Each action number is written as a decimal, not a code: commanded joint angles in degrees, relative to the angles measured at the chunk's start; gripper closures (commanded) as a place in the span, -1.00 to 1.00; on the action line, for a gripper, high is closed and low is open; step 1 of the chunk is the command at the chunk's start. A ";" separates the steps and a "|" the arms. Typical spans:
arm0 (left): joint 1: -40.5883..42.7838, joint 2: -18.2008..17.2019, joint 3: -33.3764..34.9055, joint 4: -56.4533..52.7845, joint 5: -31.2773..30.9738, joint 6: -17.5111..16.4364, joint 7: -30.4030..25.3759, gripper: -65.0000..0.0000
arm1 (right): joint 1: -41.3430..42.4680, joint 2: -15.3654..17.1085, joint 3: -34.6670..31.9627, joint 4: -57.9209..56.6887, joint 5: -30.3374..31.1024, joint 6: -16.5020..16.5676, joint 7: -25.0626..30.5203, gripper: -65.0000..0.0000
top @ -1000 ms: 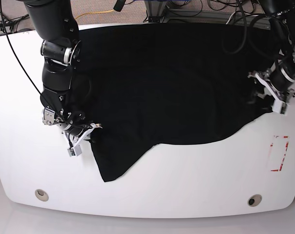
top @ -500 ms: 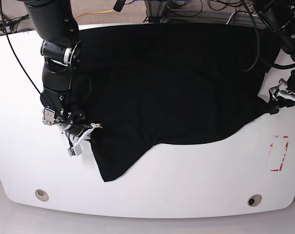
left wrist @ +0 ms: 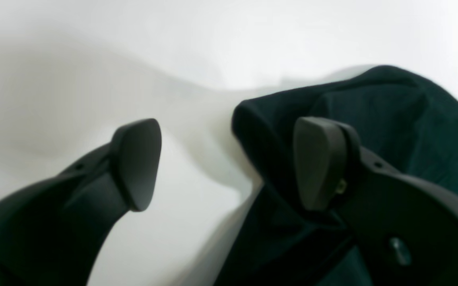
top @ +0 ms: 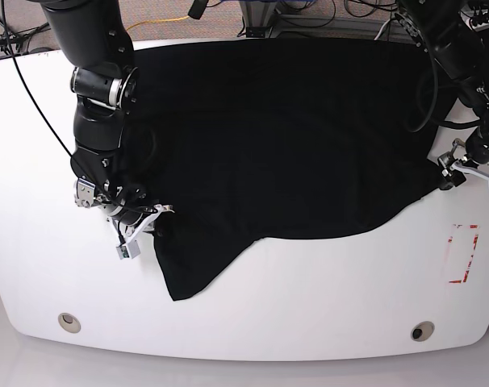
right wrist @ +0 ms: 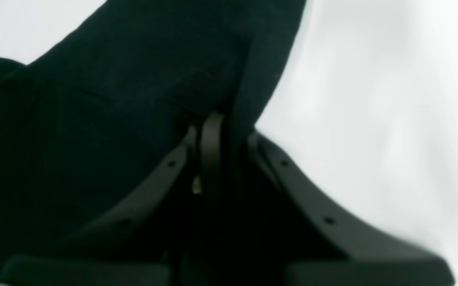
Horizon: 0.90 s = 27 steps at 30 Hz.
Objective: Fold the T-shirt properly
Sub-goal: 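Hold the hem corners with both grippers, pulling the shirt taut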
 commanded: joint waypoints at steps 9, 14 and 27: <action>-2.06 -1.13 6.82 -1.27 -0.73 -0.32 -4.14 -0.49 | 0.63 0.20 -0.13 0.07 -2.33 -0.53 -2.92 0.80; -2.15 -0.08 7.61 -1.36 -0.73 -0.32 -4.23 -0.49 | 0.63 0.38 -0.13 0.07 -2.33 -0.53 -2.92 0.80; -2.15 -0.16 7.17 -3.38 -0.56 -0.32 -4.41 -0.05 | 0.63 0.55 -0.04 0.07 -2.33 -0.53 -2.92 0.80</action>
